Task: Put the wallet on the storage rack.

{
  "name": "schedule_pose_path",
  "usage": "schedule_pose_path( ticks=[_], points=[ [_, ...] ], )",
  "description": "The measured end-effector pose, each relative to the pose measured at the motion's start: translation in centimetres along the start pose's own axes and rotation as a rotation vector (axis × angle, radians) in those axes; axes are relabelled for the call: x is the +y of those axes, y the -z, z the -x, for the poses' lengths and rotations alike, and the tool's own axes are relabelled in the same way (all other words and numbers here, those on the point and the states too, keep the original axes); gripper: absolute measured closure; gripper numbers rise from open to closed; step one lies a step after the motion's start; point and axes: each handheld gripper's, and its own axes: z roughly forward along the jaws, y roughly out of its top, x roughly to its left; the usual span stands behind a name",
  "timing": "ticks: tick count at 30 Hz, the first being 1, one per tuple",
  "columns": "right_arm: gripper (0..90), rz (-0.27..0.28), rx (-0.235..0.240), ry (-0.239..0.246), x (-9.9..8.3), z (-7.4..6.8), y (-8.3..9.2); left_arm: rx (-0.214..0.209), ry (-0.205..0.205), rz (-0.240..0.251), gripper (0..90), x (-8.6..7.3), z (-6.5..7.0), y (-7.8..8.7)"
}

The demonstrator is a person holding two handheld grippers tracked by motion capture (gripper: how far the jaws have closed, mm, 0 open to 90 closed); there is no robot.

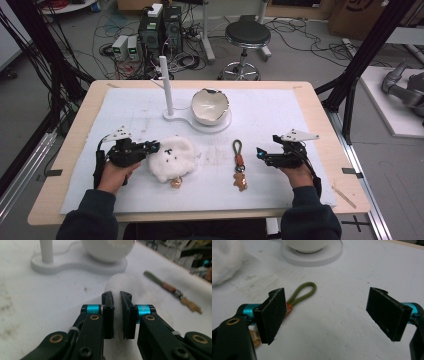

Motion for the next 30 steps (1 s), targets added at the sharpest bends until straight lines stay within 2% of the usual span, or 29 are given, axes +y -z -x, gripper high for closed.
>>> schedule_pose_path(
  ticks=[4,5,6,7,8,9,12,14,18,21,24,26,28,30],
  points=[
    [16.8,0.016,0.09,-0.006,0.9,-1.7,-1.4,-0.018,-0.028,0.084,81.9,0.5,1.0,0.1],
    [16.8,0.016,0.12,-0.015,1.2,-2.3,-1.8,-0.019,-0.035,0.094,81.9,0.6,1.2,0.1],
    [16.8,0.016,0.12,-0.015,1.2,-2.3,-1.8,-0.019,-0.035,0.094,82.0,0.6,1.2,0.1],
    [16.8,0.013,0.176,-0.011,1.6,-3.3,-2.9,-0.023,-0.05,0.124,82.0,0.9,1.7,-0.1],
    [16.8,0.013,0.176,-0.011,1.6,-3.3,-2.9,-0.023,-0.05,0.124,81.9,0.9,1.7,-0.1],
    [17.3,-0.003,0.237,-0.003,2.0,-4.4,-3.9,-0.032,-0.058,0.136,81.9,1.0,2.1,-0.4],
    [23.0,-0.021,0.308,0.005,2.3,-5.8,-5.1,-0.05,-0.074,0.144,81.9,1.1,2.8,-0.9],
    [23.6,-0.022,0.353,-0.012,2.4,-6.4,-5.7,-0.058,-0.087,0.148,81.9,1.2,3.3,-1.2],
    [25.1,-0.033,0.411,-0.036,2.6,-7.4,-7.0,-0.089,-0.107,0.141,81.9,1.2,4.1,-2.1],
    [26.4,-0.045,0.442,-0.02,2.7,-8.3,-7.7,-0.103,-0.123,0.132,81.8,1.1,4.7,-2.7],
    [34.0,-0.065,0.465,0.016,2.7,-9.1,-8.3,-0.123,-0.131,0.13,81.8,1.0,4.9,-3.0],
    [48.6,-0.081,0.489,0.029,2.7,-9.4,-8.4,-0.124,-0.134,0.129,81.8,1.0,5.1,-3.1],
    [63.4,-0.076,0.475,0.05,2.8,-9.3,-8.2,-0.13,-0.134,0.121,81.6,0.9,4.9,-3.1],
    [71.3,-0.054,0.488,0.019,3.0,-8.9,-7.8,-0.117,-0.121,0.079,80.1,0.7,4.6,-3.1]
  ],
)
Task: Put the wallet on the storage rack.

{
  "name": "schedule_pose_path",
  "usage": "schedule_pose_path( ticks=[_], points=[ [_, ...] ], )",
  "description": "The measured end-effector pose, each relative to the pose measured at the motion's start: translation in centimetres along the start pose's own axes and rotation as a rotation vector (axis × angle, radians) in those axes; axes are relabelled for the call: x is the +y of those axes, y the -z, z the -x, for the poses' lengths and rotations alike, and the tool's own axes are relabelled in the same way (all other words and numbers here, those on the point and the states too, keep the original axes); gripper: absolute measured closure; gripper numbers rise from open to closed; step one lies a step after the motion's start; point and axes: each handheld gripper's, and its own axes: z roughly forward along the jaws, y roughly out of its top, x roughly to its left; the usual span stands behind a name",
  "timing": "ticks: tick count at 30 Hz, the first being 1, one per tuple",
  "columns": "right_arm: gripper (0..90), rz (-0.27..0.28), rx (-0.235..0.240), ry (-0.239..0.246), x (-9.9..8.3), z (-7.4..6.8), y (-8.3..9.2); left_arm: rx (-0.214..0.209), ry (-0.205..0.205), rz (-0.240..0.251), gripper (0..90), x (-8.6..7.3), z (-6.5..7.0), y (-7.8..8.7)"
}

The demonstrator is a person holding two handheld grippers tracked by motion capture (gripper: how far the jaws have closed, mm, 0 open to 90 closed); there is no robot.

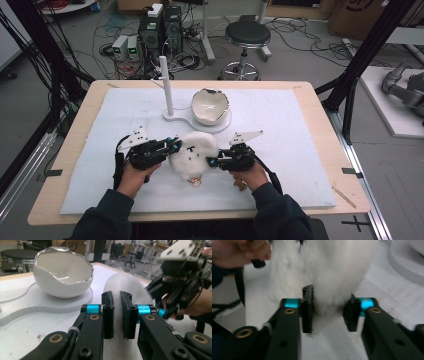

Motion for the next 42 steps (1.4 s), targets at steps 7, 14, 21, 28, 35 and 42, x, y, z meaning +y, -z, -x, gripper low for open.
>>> schedule_pose_path(
  ticks=[7,14,21,28,35,42],
  points=[
    [77.1,0.098,-0.037,0.03,0.5,0.0,1.6,-0.001,-0.017,-0.172,71.5,-0.8,-0.1,-0.9],
    [77.8,0.107,-0.013,0.054,0.7,-0.3,1.8,0.017,0.002,-0.165,47.6,-0.8,-0.6,-0.9],
    [77.5,0.112,-0.001,0.06,0.7,-0.4,1.7,-0.04,-0.059,-0.217,75.3,-1.0,0.1,-1.5],
    [47.2,0.141,-0.056,-0.019,0.6,0.3,1.8,-0.031,-0.025,-0.056,77.9,-0.2,-0.6,0.0],
    [49.3,0.134,-0.008,-0.017,0.6,0.1,1.3,-0.058,-0.018,-0.027,77.9,-0.2,-0.7,0.2],
    [54.8,0.172,0.017,-0.051,0.7,0.6,1.7,-0.149,-0.032,-0.04,77.8,-0.4,-0.1,-0.3]
  ],
)
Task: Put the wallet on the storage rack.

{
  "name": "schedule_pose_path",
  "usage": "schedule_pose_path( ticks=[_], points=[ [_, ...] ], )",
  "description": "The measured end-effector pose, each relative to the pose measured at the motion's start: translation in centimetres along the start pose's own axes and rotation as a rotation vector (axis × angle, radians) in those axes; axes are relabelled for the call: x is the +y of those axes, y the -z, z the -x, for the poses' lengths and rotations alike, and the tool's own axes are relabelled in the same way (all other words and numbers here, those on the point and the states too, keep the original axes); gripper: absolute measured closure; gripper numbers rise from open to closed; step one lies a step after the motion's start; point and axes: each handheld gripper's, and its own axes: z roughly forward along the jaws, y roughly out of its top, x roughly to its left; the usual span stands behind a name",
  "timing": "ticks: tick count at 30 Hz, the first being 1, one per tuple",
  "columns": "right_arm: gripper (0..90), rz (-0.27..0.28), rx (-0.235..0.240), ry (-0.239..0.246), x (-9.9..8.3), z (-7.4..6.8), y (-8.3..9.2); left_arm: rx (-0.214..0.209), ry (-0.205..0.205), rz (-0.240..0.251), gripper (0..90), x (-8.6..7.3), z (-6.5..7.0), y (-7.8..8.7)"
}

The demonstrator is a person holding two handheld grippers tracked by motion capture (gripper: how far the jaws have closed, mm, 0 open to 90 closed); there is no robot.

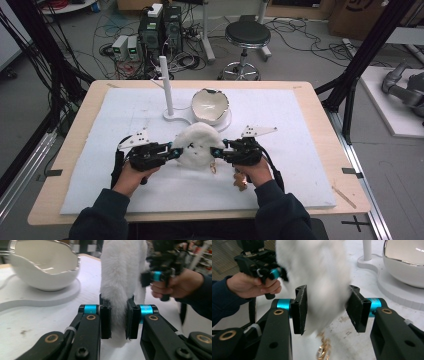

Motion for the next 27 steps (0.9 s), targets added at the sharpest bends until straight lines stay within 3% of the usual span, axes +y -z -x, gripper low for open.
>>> schedule_pose_path(
  ticks=[2,4,12,17,22,27],
  points=[
    [69.2,-0.01,0.013,0.014,0.0,0.0,0.0,0.007,-0.004,-0.017,77.8,-0.1,0.1,-0.2],
    [73.9,-0.014,0.004,0.06,0.1,-0.4,0.1,0.021,0.003,-0.018,77.2,-0.1,0.0,-0.2],
    [76.4,-0.008,-0.033,0.142,1.8,-1.6,-0.2,0.082,0.013,-0.111,71.4,-0.6,-0.3,-0.5],
    [76.5,-0.002,-0.039,0.154,2.7,-1.7,-1.1,0.102,0.027,-0.096,71.0,-0.5,-0.8,0.1],
    [76.7,0.013,-0.056,0.17,3.9,-1.4,-1.2,0.199,0.059,-0.092,55.0,-0.7,-1.8,1.1],
    [76.7,0.035,-0.092,0.203,6.3,-0.7,-0.3,0.295,0.095,-0.017,53.8,-0.8,-3.1,3.2]
  ],
)
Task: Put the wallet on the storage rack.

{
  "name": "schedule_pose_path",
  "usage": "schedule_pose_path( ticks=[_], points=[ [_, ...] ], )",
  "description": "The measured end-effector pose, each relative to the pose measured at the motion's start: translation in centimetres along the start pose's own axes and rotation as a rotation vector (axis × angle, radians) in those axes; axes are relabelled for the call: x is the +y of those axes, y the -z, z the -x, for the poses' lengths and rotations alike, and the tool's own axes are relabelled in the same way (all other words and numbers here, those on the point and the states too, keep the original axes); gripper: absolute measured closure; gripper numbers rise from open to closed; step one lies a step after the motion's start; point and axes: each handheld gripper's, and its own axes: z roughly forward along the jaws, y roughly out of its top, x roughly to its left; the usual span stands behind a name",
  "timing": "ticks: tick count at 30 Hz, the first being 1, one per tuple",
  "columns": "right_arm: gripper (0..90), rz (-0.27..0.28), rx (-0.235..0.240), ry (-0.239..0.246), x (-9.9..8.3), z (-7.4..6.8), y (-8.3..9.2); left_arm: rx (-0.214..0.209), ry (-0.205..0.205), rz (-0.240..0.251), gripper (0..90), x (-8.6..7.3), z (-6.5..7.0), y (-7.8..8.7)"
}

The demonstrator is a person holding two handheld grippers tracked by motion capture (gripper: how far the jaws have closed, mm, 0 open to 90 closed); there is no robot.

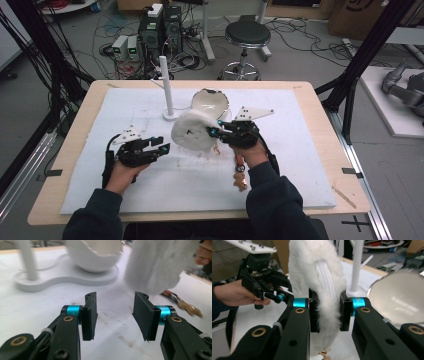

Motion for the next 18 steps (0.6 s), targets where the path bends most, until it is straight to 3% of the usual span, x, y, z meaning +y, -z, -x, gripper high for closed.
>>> schedule_pose_path(
  ticks=[4,9,12,16,18],
  points=[
    [76.7,0.014,-0.036,0.047,2.4,1.3,0.3,0.049,0.038,0.053,53.9,0.0,-1.1,0.9],
    [76.6,0.021,-0.055,0.076,4.7,2.5,0.2,0.065,0.039,0.06,53.9,0.0,-1.4,1.1],
    [76.6,0.01,-0.089,0.133,6.8,4.1,-0.5,0.056,0.051,0.051,52.8,0.0,-1.3,0.9],
    [76.5,-0.012,-0.125,0.181,8.1,5.7,-1.4,0.111,0.075,0.067,32.9,0.0,-1.5,1.1],
    [76.6,-0.035,-0.142,0.206,8.5,6.3,-1.8,0.121,0.076,0.07,29.0,0.0,-1.7,1.3]
  ],
)
